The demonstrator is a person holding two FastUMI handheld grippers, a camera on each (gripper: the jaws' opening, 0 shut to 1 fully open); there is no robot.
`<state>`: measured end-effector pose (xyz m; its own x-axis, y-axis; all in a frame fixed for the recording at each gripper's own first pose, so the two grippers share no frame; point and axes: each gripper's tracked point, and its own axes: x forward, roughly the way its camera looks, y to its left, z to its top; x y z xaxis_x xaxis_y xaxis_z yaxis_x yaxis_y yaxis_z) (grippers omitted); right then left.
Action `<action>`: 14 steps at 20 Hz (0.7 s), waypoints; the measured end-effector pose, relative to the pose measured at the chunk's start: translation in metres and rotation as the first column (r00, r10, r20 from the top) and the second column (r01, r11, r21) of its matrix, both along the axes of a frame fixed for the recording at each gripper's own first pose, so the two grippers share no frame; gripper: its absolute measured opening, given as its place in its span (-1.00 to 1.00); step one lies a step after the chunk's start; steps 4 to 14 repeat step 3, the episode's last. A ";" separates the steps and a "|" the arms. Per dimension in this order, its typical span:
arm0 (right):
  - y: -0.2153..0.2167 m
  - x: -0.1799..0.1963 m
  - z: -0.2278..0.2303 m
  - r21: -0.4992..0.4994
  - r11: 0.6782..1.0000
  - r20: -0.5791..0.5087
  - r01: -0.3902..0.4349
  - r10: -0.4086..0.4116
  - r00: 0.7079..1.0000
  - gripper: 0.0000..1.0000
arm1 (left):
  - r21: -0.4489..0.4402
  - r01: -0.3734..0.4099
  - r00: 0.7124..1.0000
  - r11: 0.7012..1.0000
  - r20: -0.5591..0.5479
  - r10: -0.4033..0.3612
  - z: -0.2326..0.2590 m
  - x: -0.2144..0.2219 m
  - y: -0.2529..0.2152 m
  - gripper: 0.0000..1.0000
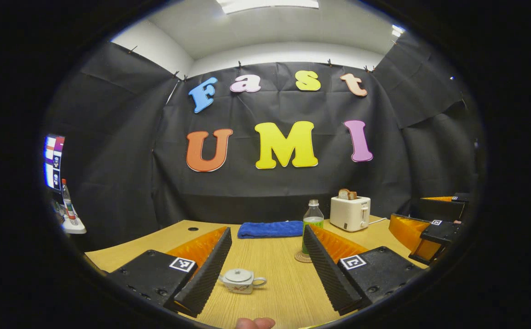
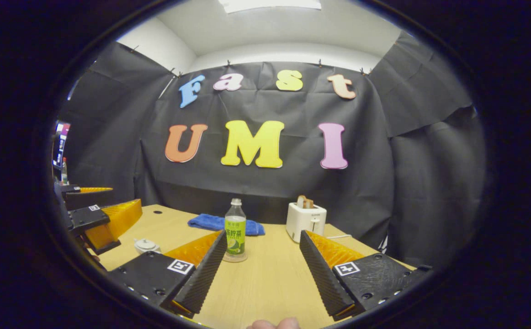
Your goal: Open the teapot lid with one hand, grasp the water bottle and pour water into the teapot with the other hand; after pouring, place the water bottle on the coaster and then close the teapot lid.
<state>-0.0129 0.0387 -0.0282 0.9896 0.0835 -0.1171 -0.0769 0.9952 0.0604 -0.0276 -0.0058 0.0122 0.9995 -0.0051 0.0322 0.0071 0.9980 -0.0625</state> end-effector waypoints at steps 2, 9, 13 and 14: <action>0.003 0.000 -0.003 0.005 1.000 -0.012 0.001 -0.001 1.000 0.97 | -0.010 0.003 1.000 1.000 0.012 -0.003 0.004 0.000 0.000 0.98; 0.004 0.000 0.000 0.000 1.000 -0.004 0.002 -0.002 1.000 0.97 | -0.010 0.001 1.000 1.000 0.013 -0.001 0.004 -0.001 0.003 0.97; 0.004 0.000 0.000 0.000 1.000 -0.004 0.002 -0.002 1.000 0.97 | -0.010 0.001 1.000 1.000 0.013 -0.001 0.004 -0.001 0.003 0.97; 0.004 0.000 0.000 0.000 1.000 -0.004 0.002 -0.002 1.000 0.97 | -0.010 0.001 1.000 1.000 0.013 -0.001 0.004 -0.001 0.003 0.97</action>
